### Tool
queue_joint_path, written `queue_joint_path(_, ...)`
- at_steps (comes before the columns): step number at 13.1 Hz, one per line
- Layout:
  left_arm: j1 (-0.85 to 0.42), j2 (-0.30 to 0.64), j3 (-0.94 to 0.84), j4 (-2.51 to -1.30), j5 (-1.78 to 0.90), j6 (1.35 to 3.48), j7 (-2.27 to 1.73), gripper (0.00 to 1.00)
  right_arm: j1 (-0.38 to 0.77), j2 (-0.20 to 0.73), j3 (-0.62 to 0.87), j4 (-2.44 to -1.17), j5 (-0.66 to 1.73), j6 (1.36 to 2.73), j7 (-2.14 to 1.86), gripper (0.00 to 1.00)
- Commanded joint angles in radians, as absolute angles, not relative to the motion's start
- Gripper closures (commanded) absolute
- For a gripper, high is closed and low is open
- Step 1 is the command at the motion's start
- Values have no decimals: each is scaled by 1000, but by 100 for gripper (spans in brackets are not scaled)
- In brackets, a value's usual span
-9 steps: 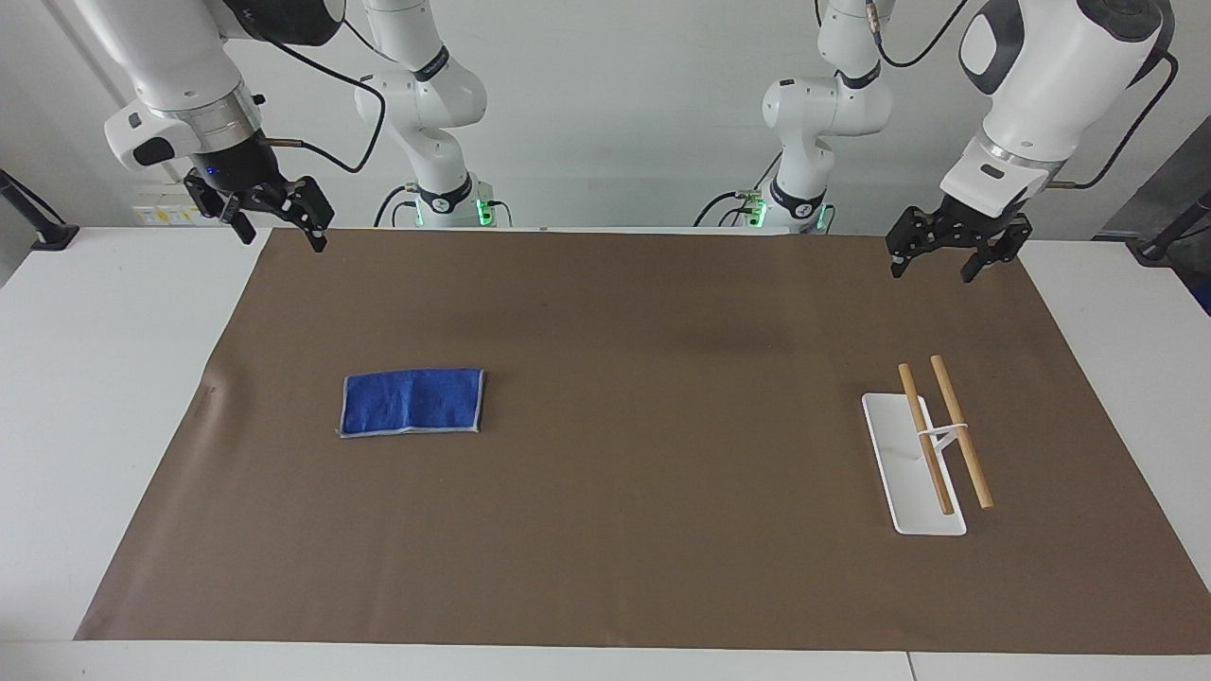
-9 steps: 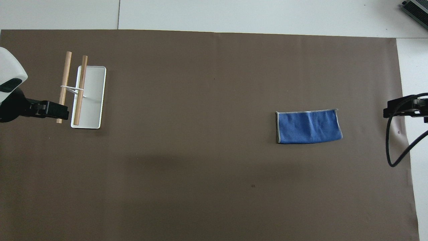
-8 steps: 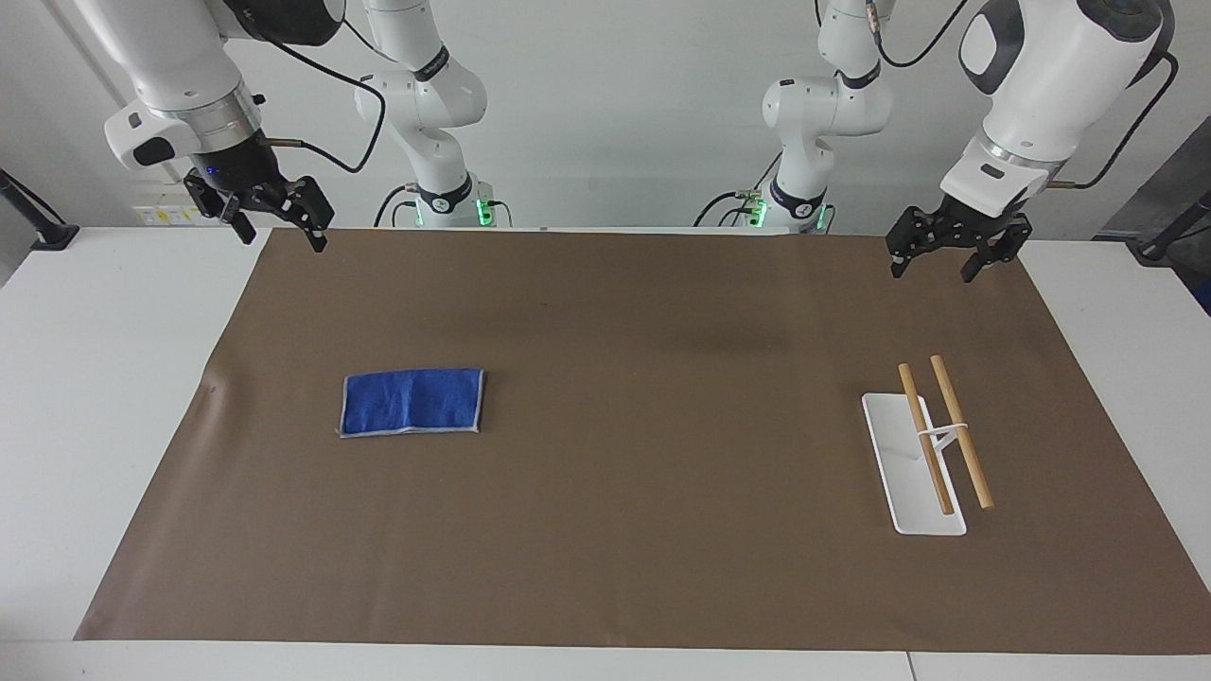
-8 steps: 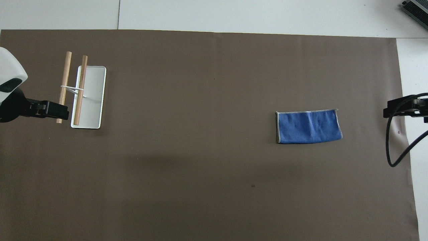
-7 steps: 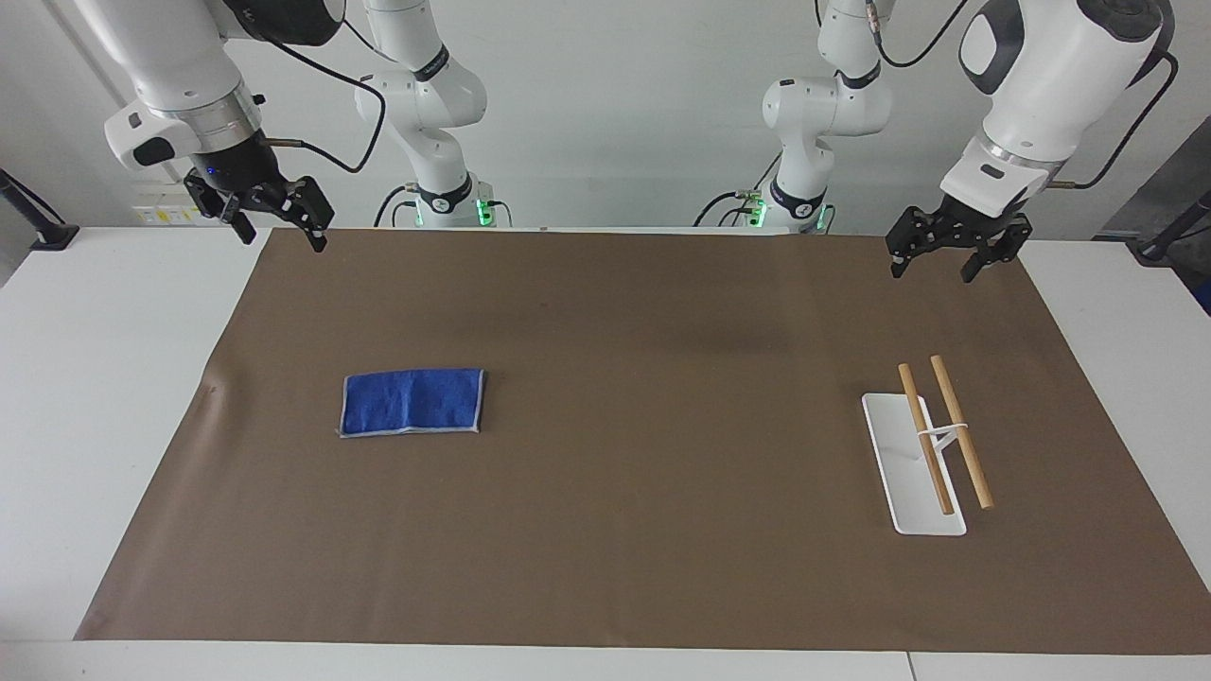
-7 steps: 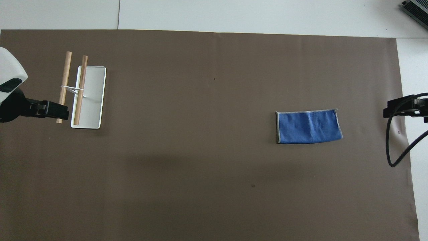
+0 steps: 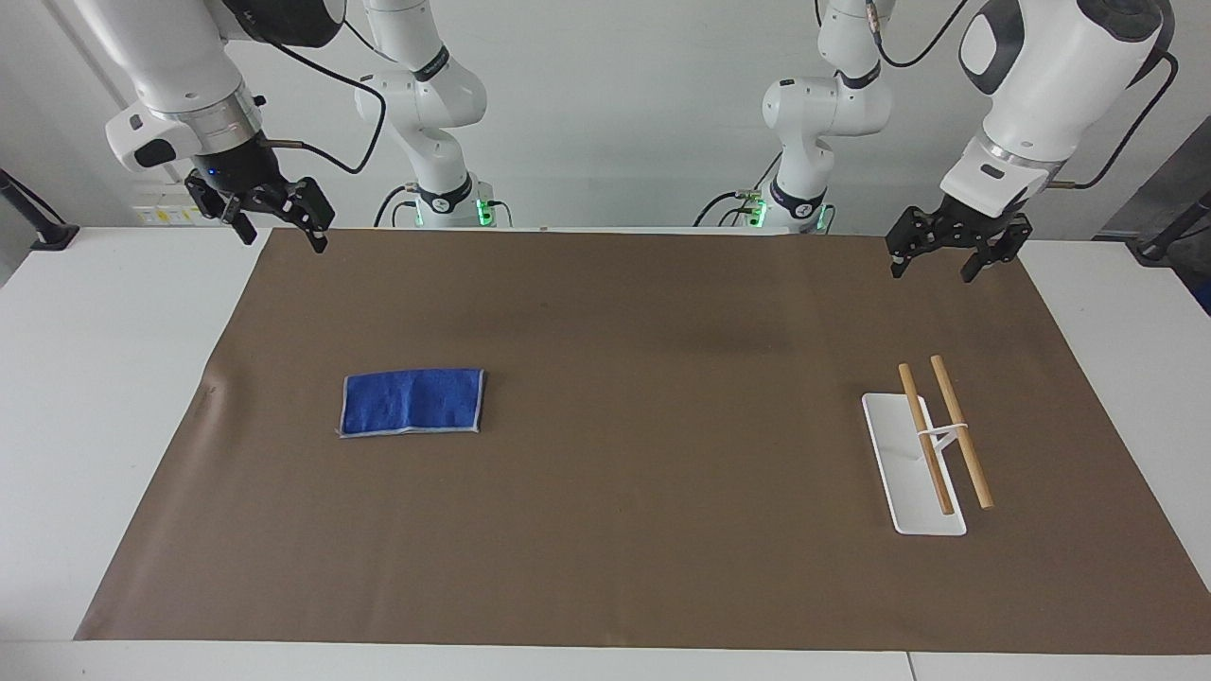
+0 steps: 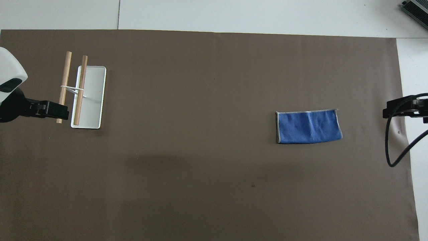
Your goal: Right arm passes towel to left arm to hang
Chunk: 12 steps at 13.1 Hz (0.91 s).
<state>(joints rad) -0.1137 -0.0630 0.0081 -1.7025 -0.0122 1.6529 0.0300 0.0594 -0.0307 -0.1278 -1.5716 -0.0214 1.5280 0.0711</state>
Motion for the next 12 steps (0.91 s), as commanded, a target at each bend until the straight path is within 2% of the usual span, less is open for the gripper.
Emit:
queue_joint_path(1, -107, -84, 2, -1721, 11, 1644, 17, 0, 57, -51, -130, -1595, -8, 1539, 61, 0)
queue_joint_path(9, -107, -84, 2, -1721, 11, 1644, 17, 0, 58, -60, -130, -1617, -9, 1542, 63, 0)
queue_joint_path(12, -107, -84, 2, -1721, 11, 1644, 17, 0, 98, -67, -129, -1657, -11, 1608, 61, 0)
